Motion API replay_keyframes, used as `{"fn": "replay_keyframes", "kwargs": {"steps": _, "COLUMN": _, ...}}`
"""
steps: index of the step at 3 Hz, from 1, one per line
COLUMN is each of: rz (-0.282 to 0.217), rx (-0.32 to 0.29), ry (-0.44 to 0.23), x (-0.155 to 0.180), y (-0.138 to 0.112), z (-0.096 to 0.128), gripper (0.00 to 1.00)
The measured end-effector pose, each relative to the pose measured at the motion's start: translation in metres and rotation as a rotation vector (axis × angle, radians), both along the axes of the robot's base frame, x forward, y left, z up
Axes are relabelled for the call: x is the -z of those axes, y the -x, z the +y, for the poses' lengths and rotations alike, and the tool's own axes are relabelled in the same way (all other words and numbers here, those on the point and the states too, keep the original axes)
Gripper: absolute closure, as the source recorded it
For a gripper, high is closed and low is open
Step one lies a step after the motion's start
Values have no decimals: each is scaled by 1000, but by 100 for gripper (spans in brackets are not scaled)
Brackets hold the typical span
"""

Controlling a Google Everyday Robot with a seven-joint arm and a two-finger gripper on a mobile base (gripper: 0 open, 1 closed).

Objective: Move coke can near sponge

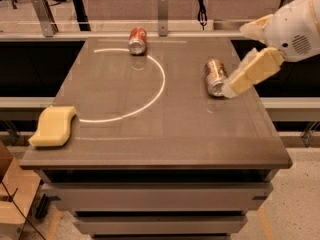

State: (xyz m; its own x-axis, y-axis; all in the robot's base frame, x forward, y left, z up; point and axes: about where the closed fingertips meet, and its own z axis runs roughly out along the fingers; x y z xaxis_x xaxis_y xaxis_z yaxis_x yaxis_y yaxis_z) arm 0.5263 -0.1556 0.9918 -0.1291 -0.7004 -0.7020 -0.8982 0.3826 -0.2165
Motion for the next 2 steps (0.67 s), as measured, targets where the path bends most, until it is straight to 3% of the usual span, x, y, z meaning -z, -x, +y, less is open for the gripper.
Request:
{"fn": "replay_keyframes", "kwargs": {"steps": 1, "rz": -1, "rx": -5, "ry": -32, "x": -4, "y": -1, "z": 8, "gripper": 0}}
{"fn": "replay_keyframes", "kwargs": {"steps": 2, "rz": -5, "rx": 22, "ry": -22, "x": 1, "y": -8, "z": 11, "gripper": 0}}
